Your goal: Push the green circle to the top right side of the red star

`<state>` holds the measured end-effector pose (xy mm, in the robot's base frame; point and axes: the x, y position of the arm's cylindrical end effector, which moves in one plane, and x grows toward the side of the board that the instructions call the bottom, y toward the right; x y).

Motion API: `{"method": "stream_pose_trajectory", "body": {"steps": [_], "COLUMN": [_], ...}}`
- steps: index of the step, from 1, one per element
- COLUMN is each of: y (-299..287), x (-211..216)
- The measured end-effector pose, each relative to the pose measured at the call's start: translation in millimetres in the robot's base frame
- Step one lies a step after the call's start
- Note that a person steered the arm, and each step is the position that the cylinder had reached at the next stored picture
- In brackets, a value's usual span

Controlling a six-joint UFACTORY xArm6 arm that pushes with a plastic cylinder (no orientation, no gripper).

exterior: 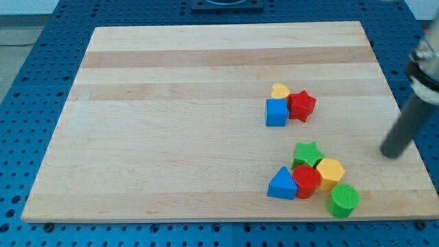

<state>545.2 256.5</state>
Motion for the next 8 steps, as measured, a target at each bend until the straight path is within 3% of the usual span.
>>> {"method": "stream_pose_trajectory", "body": {"steps": [1,2,5,8], "y": [0.9,-7.4,-76.7,-196.4], "x": [61.4,73.4,72.8,73.2]}}
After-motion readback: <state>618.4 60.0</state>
